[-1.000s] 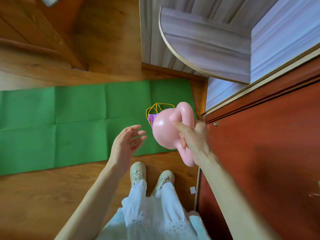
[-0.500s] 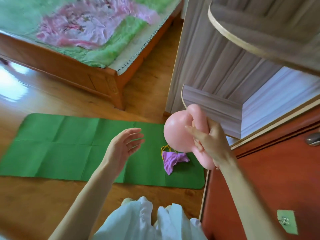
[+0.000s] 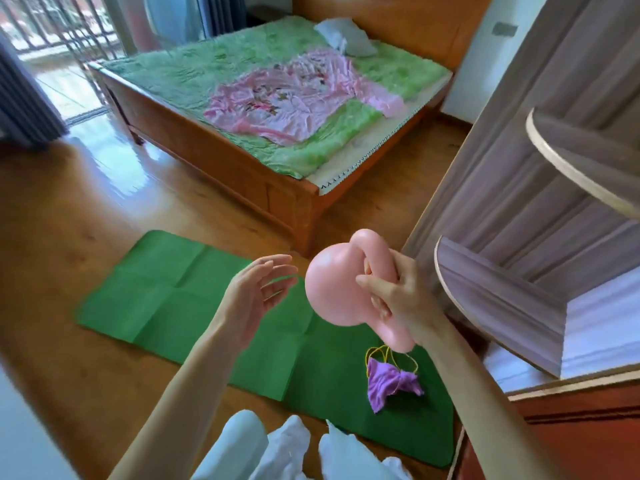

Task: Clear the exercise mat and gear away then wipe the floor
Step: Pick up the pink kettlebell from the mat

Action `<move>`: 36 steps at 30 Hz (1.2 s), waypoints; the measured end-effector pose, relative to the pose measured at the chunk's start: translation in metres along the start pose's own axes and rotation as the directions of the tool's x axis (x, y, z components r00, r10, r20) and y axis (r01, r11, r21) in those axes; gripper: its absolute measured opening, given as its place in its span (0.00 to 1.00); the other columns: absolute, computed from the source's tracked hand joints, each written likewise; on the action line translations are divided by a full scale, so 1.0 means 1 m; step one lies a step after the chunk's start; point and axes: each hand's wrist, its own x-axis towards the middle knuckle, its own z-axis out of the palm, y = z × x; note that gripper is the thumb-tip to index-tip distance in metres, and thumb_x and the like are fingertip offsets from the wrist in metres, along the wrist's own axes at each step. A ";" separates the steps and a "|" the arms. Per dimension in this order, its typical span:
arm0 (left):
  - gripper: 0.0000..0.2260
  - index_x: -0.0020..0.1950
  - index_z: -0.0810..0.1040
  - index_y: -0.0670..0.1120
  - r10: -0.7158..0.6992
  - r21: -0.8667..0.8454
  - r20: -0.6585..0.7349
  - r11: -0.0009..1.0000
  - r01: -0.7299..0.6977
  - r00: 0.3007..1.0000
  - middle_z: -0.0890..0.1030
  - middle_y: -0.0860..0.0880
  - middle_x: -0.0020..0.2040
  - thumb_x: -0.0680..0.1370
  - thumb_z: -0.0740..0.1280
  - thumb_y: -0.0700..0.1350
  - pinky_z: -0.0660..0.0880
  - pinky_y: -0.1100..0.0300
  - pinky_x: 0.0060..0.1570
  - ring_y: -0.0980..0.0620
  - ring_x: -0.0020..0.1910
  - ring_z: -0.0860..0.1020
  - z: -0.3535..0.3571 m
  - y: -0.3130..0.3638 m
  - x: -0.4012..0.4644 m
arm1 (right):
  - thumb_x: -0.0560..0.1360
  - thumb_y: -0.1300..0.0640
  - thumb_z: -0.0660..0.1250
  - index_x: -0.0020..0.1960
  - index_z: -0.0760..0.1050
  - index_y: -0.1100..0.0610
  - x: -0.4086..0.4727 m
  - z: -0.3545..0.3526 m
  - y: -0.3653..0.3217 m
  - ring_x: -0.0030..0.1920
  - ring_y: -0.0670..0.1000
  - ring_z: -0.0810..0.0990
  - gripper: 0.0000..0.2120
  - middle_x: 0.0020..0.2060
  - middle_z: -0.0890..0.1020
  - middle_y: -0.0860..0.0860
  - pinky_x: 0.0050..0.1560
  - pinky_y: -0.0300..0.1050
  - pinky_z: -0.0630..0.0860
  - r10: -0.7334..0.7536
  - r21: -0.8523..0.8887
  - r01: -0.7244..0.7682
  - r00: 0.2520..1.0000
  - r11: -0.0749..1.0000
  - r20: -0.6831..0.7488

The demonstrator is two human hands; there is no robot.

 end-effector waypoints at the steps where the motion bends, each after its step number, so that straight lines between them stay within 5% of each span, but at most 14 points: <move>1: 0.11 0.49 0.78 0.46 0.009 -0.010 -0.044 1.000 -0.009 0.999 0.83 0.52 0.40 0.80 0.56 0.41 0.72 0.59 0.47 0.53 0.42 0.80 -0.011 0.004 -0.002 | 0.74 0.64 0.68 0.41 0.73 0.48 0.009 0.011 -0.003 0.26 0.39 0.76 0.12 0.25 0.76 0.39 0.28 0.31 0.71 -0.017 -0.018 0.017 0.999 1.000 0.035; 5: 0.10 0.50 0.78 0.45 0.041 -0.054 -0.197 0.997 -0.052 0.980 0.82 0.50 0.42 0.79 0.57 0.42 0.73 0.59 0.48 0.51 0.44 0.79 -0.052 0.017 -0.017 | 0.72 0.56 0.69 0.49 0.75 0.47 0.043 0.056 -0.015 0.36 0.41 0.79 0.08 0.34 0.78 0.42 0.34 0.34 0.76 -0.043 -0.027 0.048 0.986 0.999 0.162; 10: 0.07 0.50 0.78 0.45 0.090 -0.076 -0.361 0.989 -0.126 0.928 0.83 0.50 0.43 0.78 0.61 0.45 0.73 0.57 0.50 0.51 0.45 0.80 -0.103 0.031 -0.040 | 0.73 0.65 0.67 0.49 0.77 0.50 0.077 0.115 -0.034 0.33 0.44 0.77 0.11 0.33 0.77 0.45 0.31 0.37 0.74 -0.022 0.019 0.016 0.936 1.000 0.350; 14: 0.11 0.51 0.77 0.45 0.115 -0.066 -0.541 0.982 -0.178 0.833 0.82 0.48 0.45 0.80 0.55 0.43 0.73 0.56 0.52 0.50 0.47 0.79 -0.135 0.043 -0.054 | 0.73 0.70 0.64 0.48 0.76 0.50 0.103 0.158 -0.049 0.25 0.43 0.73 0.15 0.38 0.77 0.52 0.23 0.35 0.69 0.009 0.031 -0.029 0.856 0.999 0.517; 20: 0.11 0.51 0.77 0.45 0.139 -0.076 -0.747 0.954 -0.291 0.650 0.82 0.48 0.46 0.81 0.54 0.43 0.73 0.57 0.50 0.49 0.48 0.79 -0.169 0.053 -0.072 | 0.74 0.68 0.64 0.48 0.75 0.48 0.137 0.220 -0.066 0.24 0.44 0.74 0.15 0.39 0.78 0.52 0.24 0.35 0.71 0.020 -0.053 0.022 0.725 0.998 0.689; 28: 0.11 0.52 0.77 0.45 0.115 -0.101 -0.874 0.908 -0.408 0.472 0.82 0.47 0.45 0.81 0.56 0.44 0.73 0.53 0.55 0.47 0.50 0.79 -0.217 0.056 -0.092 | 0.73 0.69 0.62 0.48 0.76 0.55 0.163 0.302 -0.087 0.20 0.42 0.68 0.11 0.29 0.74 0.52 0.24 0.36 0.67 0.045 -0.089 0.045 0.592 0.995 0.805; 36: 0.11 0.53 0.78 0.45 0.085 -0.119 -0.889 0.906 -0.407 0.449 0.82 0.47 0.47 0.81 0.56 0.44 0.74 0.56 0.52 0.47 0.51 0.79 -0.331 0.088 -0.089 | 0.72 0.69 0.61 0.48 0.76 0.57 0.187 0.421 -0.100 0.19 0.42 0.67 0.10 0.28 0.73 0.51 0.23 0.35 0.66 0.088 -0.135 0.036 0.586 0.990 0.805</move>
